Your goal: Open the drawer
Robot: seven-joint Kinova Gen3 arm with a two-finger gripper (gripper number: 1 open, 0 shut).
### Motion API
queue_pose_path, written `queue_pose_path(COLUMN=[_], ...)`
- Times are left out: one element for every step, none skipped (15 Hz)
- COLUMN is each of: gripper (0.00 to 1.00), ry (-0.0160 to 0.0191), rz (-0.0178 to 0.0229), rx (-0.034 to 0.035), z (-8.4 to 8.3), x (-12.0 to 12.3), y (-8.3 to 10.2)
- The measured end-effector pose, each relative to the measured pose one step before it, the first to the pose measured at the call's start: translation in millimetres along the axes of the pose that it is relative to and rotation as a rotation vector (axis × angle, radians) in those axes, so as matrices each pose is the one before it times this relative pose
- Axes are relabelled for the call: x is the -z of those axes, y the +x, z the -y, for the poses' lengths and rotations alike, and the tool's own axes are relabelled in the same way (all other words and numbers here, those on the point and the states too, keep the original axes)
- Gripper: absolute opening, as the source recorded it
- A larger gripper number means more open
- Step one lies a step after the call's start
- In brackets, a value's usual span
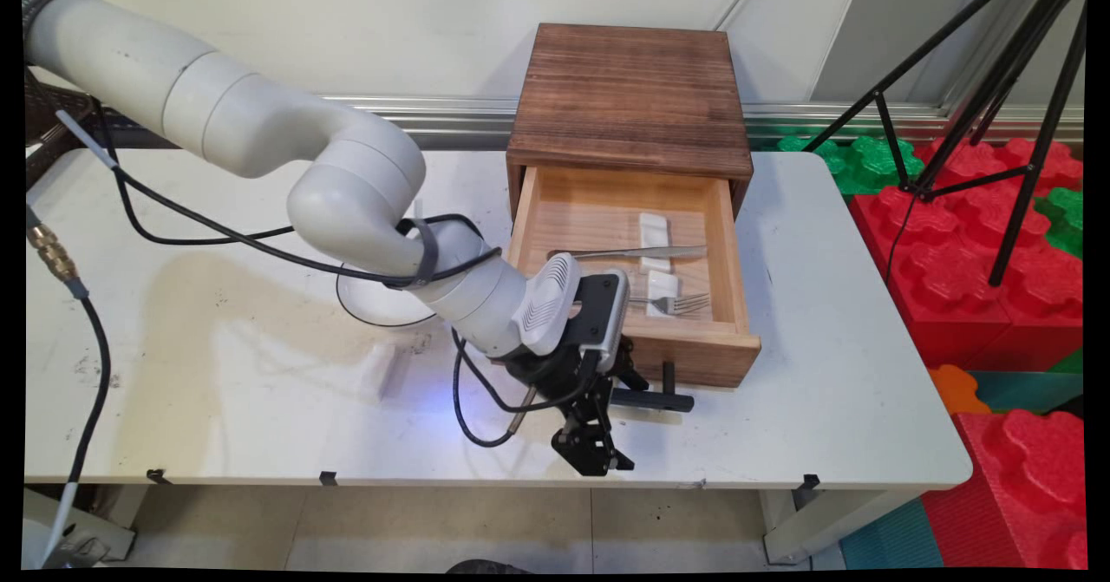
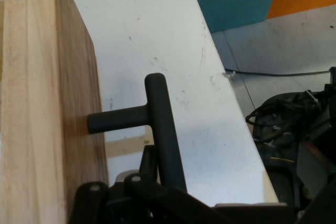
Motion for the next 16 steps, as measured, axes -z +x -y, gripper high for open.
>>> queue_pose_path(gripper=[1.0,1.0,1.0,1.0,1.0,1.0,1.0,1.0,1.0,1.0,1.0,1.0,1.0,1.0,1.0,1.0], ry=[0.00003,0.00003,-0.0002,-0.00026,-0.00056,-0.00042,-0.00059,-0.00104,-0.0016,-0.00145,-0.00108,-0.0013,-0.00162,-0.00147,-0.00117,-0.00038], rz=[-0.0011,-0.00111,-0.0012,-0.00139,-0.00133,-0.00092,-0.00082,-0.00136,-0.00129,-0.00116,-0.00125,-0.00066,-0.00103,-0.00118,-0.00111,-0.00096], rx=[-0.00119,-0.00052,-0.00066,-0.00074,-0.00099,-0.00038,-0.00076,-0.00041,-0.00074,-0.00033,-0.0004,-0.00039,-0.0004,-0.00051,-0.00032,-0.00088], z=[-1.59,-1.36,-1.49,-1.37,-1.23,-0.89,-1.13,-1.44,-1.54,-1.4,-1.03,-1.24,-1.56,-1.51,-1.07,-1.06], x=[0.28,0.3,0.29,0.27,0.2,0.13,0.19,0.19,0.15,0.13,0.1,0.11,0.16,0.18,0.12,0.26], y=[-0.03,-0.05,0.09,0.22,0.21,0.15,0.11,0.21,0.17,0.18,0.18,0.09,0.17,0.12,0.2,0.0])
